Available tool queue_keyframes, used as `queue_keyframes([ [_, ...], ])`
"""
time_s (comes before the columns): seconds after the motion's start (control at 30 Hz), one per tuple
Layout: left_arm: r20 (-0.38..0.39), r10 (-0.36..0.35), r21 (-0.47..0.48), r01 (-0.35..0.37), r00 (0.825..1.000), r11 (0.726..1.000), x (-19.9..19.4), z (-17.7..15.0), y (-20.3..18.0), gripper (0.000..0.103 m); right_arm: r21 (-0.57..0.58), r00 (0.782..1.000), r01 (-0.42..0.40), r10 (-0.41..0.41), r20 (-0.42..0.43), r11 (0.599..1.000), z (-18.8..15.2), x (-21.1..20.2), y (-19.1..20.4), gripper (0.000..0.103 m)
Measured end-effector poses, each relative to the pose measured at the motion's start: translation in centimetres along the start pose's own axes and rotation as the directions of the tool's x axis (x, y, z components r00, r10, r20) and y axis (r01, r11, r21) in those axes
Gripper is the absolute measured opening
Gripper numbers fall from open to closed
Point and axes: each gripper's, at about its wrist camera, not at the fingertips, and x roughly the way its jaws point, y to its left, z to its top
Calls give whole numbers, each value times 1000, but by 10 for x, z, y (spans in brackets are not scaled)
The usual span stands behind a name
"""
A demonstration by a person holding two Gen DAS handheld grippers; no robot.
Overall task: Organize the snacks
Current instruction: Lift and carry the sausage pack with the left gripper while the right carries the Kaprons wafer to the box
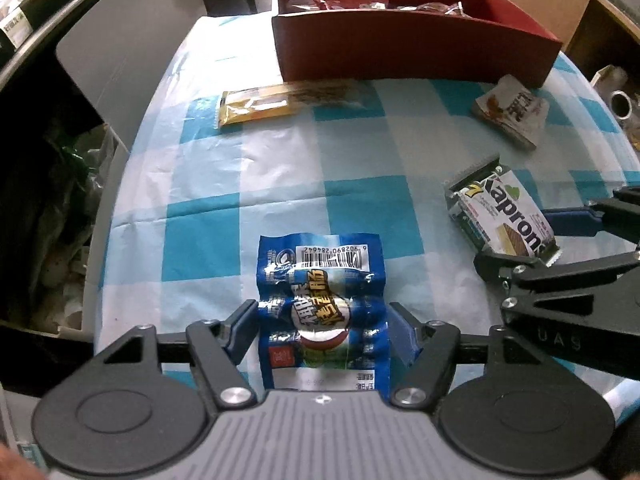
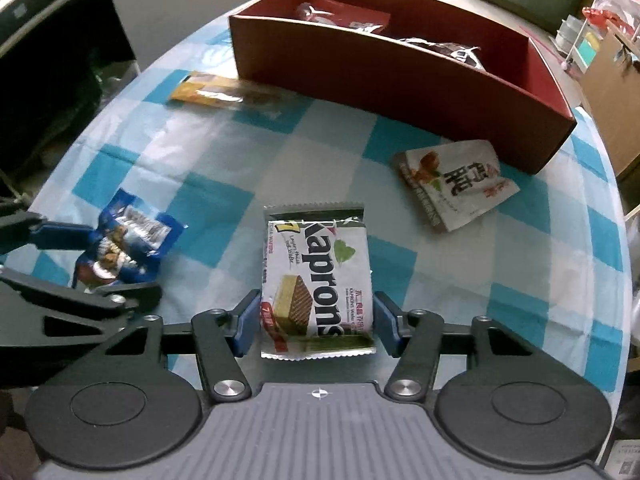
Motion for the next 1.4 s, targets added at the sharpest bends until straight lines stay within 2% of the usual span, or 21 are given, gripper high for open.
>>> queue_keyframes([
  [0.23,-2,-23,-59,23,1000,998,-4,5,13,62,85,999,-31,30,12,996,-7,-8,-15,65],
  [0.4,13,-44,-65,45,999,997,-9,10,13,62,130,998,-53,48,40,990,-6,-16,-23,65],
  [0.6,-13,-36,-51,35,999,998,-3,7,8,62,98,1000,-25,26,-5,995,-6,-4,-17,66],
  [0.7,-26,-31,-48,29,999,998,1,5,7,62,91,1000,8,-8,-2,996,-3,-2,-18,77],
  [0.87,-22,-2,-30,1,1000,1000,3,7,4,62,102,1000,23,-23,2,995,5,9,-20,89],
  [0.97,-19,6,-12,-7,1000,1000,2,8,1,62,72,1000,16,-17,0,997,3,8,-14,86],
  [1.1,-15,-29,-18,29,999,999,-2,10,1,62,101,1000,-15,14,7,995,0,-2,-18,65],
  [1.17,0,-30,-13,30,1000,999,-7,10,1,62,137,999,-52,52,5,989,-3,-5,-24,64],
  [1.27,17,-37,-23,37,999,999,-12,12,3,62,141,999,-46,45,10,989,-6,-8,-24,64],
  [1.4,33,-52,-42,54,998,998,-16,17,8,62,186,996,-79,69,63,979,-6,-22,-29,64],
])
